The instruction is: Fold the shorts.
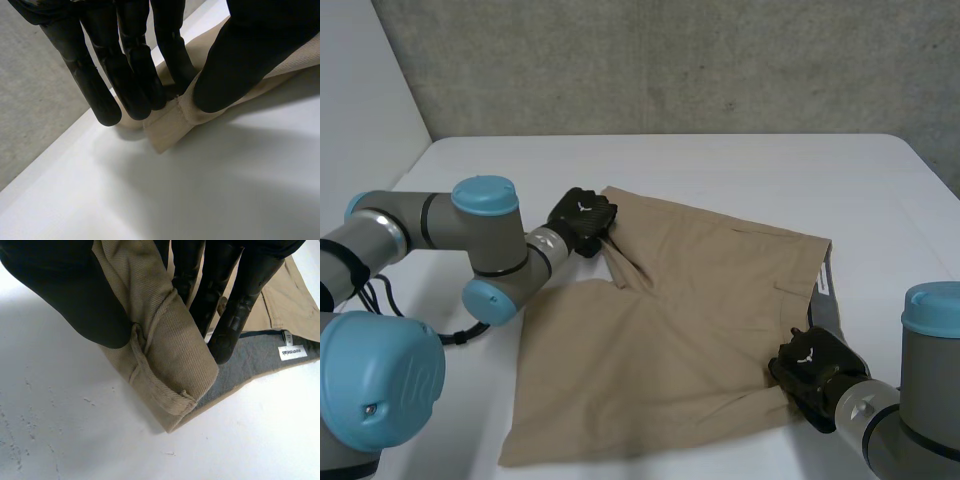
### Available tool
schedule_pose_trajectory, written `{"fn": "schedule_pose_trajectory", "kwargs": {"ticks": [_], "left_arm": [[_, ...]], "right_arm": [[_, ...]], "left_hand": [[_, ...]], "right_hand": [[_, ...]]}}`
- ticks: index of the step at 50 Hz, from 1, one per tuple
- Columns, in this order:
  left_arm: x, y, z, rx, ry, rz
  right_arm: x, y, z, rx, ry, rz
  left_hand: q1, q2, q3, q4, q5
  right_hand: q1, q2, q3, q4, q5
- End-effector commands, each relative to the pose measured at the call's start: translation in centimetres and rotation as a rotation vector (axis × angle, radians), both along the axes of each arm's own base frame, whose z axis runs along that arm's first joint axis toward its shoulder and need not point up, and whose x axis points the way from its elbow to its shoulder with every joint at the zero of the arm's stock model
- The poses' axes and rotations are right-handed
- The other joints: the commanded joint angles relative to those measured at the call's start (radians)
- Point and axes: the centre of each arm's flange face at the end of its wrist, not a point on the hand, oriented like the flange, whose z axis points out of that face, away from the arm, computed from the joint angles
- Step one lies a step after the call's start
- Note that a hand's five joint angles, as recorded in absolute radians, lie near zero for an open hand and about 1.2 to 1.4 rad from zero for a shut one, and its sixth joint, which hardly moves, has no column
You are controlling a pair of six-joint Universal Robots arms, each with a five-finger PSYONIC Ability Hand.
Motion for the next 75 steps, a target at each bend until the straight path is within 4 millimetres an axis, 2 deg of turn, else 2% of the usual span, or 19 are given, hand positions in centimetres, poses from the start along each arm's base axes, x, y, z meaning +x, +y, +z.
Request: {"fn": "schedule_pose_trajectory", "kwargs": {"ticks": [1, 10, 19, 27, 28, 29, 31, 33, 35, 39, 43, 46, 47, 54, 59, 62, 71, 72, 75], "left_arm": [[0.7, 0.8, 1.4, -0.031, -0.057, 0.049], [2.2, 3.1, 3.5, -0.055, -0.134, 0.047], [4.5, 4.6, 2.9, -0.03, -0.249, 0.165], [4.9, 5.5, 2.2, -0.018, -0.315, 0.187], [4.9, 5.6, 2.0, -0.015, -0.318, 0.188], [4.9, 5.7, 2.1, -0.017, -0.316, 0.19], [4.8, 5.8, 2.2, -0.02, -0.312, 0.188], [4.5, 6.1, 3.5, -0.043, -0.289, 0.188], [4.5, 6.3, 4.5, -0.056, -0.275, 0.188], [5.4, 7.5, 7.7, -0.06, -0.186, 0.22], [6.9, 10.4, 10.7, 0.007, -0.026, 0.265], [7.7, 12.2, 11.7, 0.05, 0.036, 0.279], [8.3, 13.7, 11.9, 0.088, 0.055, 0.285], [11.2, 20.8, 10.2, 0.306, -0.02, 0.29], [12.3, 24.0, 8.1, 0.41, -0.093, 0.279], [12.7, 24.9, 6.9, 0.453, -0.126, 0.278], [12.5, 25.3, 4.0, 0.562, -0.193, 0.265], [12.4, 25.3, 3.8, 0.565, -0.196, 0.262], [11.7, 25.2, 3.7, 0.542, -0.188, 0.239]], "right_arm": [[0.0, 0.0, 0.0, 0.0, 0.0, 0.0], [0.0, 0.0, 0.0, 0.002, 0.0, 0.001], [0.0, 0.1, 0.0, 0.003, 0.0, 0.001], [0.0, 0.1, 0.1, -0.007, -0.004, -0.001], [0.0, 0.1, 0.1, -0.007, -0.007, -0.002], [0.0, 0.1, 0.1, -0.006, -0.01, -0.004], [0.0, 0.0, 0.2, 0.001, -0.03, -0.019], [0.1, 0.0, 0.2, 0.009, -0.053, -0.027], [0.3, -0.1, 0.3, 0.019, -0.091, -0.033], [0.6, -0.1, 0.4, 0.032, -0.14, -0.029], [0.5, -0.7, 0.5, 0.032, -0.181, -0.061], [0.3, -1.2, 0.8, 0.035, -0.222, -0.099], [0.3, -1.2, 0.8, 0.038, -0.232, -0.104], [-0.5, -2.5, 1.1, 0.041, -0.278, -0.178], [-1.0, -3.2, 1.1, 0.034, -0.287, -0.208], [-1.0, -3.1, 1.1, 0.036, -0.286, -0.208], [-0.9, -3.0, 1.1, 0.039, -0.288, -0.205], [-0.9, -3.0, 1.0, 0.039, -0.288, -0.205], [-1.0, -3.0, 1.1, 0.037, -0.287, -0.208]], "left_hand": [[0.274, 0.208, 0.209, 0.201, 0.252], [0.274, 0.208, 0.209, 0.201, 0.252], [0.274, 0.208, 0.209, 0.201, 0.252], [0.274, 0.208, 0.209, 0.201, 0.252], [0.175, 0.11, 0.111, 0.103, 0.154], [-0.189, -0.255, -0.253, -0.262, -0.21], [-0.491, -0.557, -0.555, -0.564, -0.512], [-0.753, -0.818, -0.817, -0.825, -0.774], [-0.83, -0.895, -0.894, -0.902, -0.851], [-0.786, -0.851, -0.85, -0.859, -0.807], [-0.748, -0.813, -0.812, -0.82, -0.769], [-0.745, -0.81, -0.809, -0.817, -0.766], [-0.736, -0.801, -0.8, -0.809, -0.757], [-0.709, -0.775, -0.774, -0.782, -0.731], [-0.715, -0.781, -0.78, -0.788, -0.736], [-0.715, -0.781, -0.78, -0.788, -0.736], [-0.692, -0.757, -0.756, -0.765, -0.713], [-0.645, -0.711, -0.71, -0.718, -0.667], [-0.241, -0.307, -0.305, -0.314, -0.262]], "right_hand": [[0.412, 0.218, 0.209, 0.203, 0.235], [0.412, 0.218, 0.209, 0.203, 0.235], [0.412, 0.218, 0.209, 0.203, 0.235], [0.412, 0.218, 0.209, 0.203, 0.235], [0.412, 0.218, 0.209, 0.203, 0.235], [0.412, 0.218, 0.209, 0.203, 0.235], [0.412, 0.218, 0.209, 0.203, 0.235], [0.412, 0.218, 0.209, 0.203, 0.235], [0.412, 0.218, 0.209, 0.203, 0.235], [0.412, 0.218, 0.209, 0.203, 0.235], [0.412, 0.218, 0.209, 0.203, 0.235], [0.412, 0.218, 0.209, 0.203, 0.235], [0.412, 0.218, 0.209, 0.203, 0.235], [0.412, 0.218, 0.209, 0.203, 0.235], [0.412, 0.218, 0.209, 0.203, 0.235], [0.412, 0.218, 0.209, 0.203, 0.235], [0.412, 0.218, 0.209, 0.203, 0.235], [0.412, 0.218, 0.209, 0.203, 0.235], [0.412, 0.218, 0.209, 0.203, 0.235]]}}
